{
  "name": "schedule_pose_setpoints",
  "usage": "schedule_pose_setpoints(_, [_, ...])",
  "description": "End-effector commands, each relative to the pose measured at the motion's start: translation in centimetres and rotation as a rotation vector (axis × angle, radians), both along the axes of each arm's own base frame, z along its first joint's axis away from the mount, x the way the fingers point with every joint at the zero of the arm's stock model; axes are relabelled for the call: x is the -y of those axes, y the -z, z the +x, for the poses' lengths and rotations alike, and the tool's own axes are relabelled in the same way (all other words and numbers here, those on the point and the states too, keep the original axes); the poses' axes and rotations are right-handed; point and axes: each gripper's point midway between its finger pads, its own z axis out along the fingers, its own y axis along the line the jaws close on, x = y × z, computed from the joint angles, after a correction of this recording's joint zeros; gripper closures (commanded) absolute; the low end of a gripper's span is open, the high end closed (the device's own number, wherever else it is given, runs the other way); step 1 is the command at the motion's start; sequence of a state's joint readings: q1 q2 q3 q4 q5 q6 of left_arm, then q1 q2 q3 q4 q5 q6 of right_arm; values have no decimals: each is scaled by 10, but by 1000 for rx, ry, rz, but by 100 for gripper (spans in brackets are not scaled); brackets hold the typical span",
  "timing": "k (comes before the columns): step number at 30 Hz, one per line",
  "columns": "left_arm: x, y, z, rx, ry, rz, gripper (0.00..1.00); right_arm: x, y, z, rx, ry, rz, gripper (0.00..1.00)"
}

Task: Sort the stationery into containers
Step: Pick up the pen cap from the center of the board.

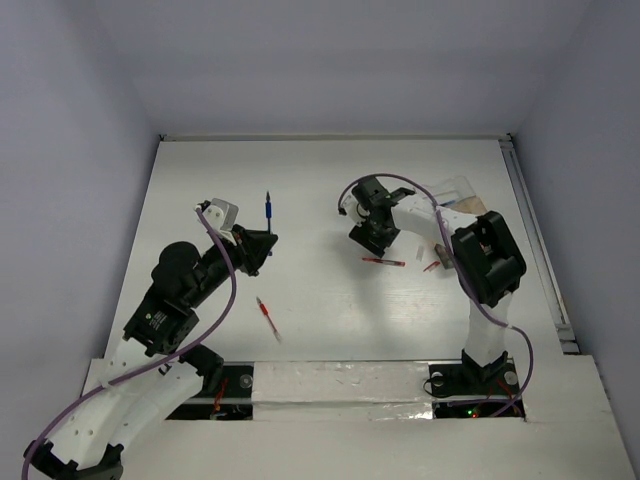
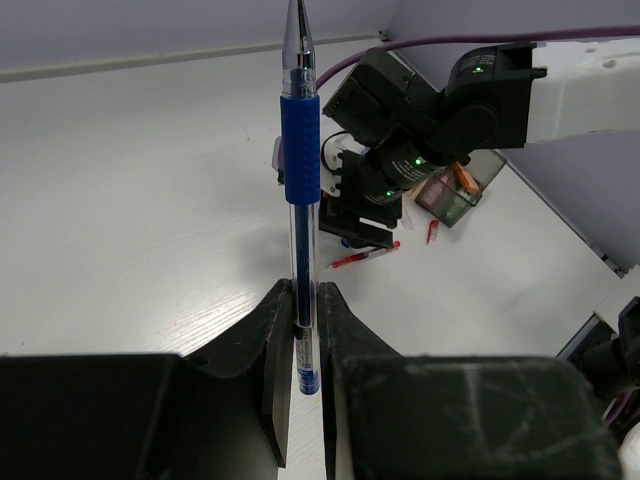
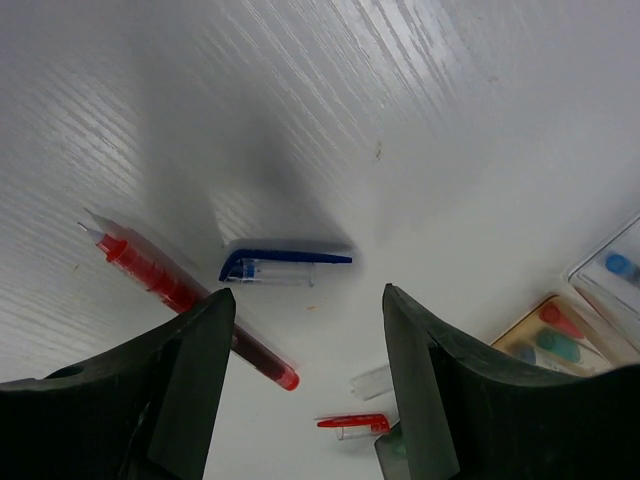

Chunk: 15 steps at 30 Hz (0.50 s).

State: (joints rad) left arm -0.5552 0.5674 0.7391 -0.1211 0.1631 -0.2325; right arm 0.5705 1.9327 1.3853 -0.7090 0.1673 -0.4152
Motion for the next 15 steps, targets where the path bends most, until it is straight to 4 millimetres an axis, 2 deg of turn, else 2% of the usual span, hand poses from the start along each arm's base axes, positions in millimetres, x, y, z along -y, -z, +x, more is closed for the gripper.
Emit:
schedule_pose_setpoints(1, [1,-9,2,37,-1,-11,100,-12,-10,13,25,-31,31,33])
schedule_pose_setpoints(8, [1,-8,3,38,-3,-6,100,-19,-3,20,16,-59,38,35])
schedule_pose_setpoints(11, [1,-7,3,34,-4,-4,100,-24,1,22,15,-61,54,39])
schedule_pose_setpoints(15, [1,-7,4,33,-4,-3,100,-19,7,29,-2,-20,81,55])
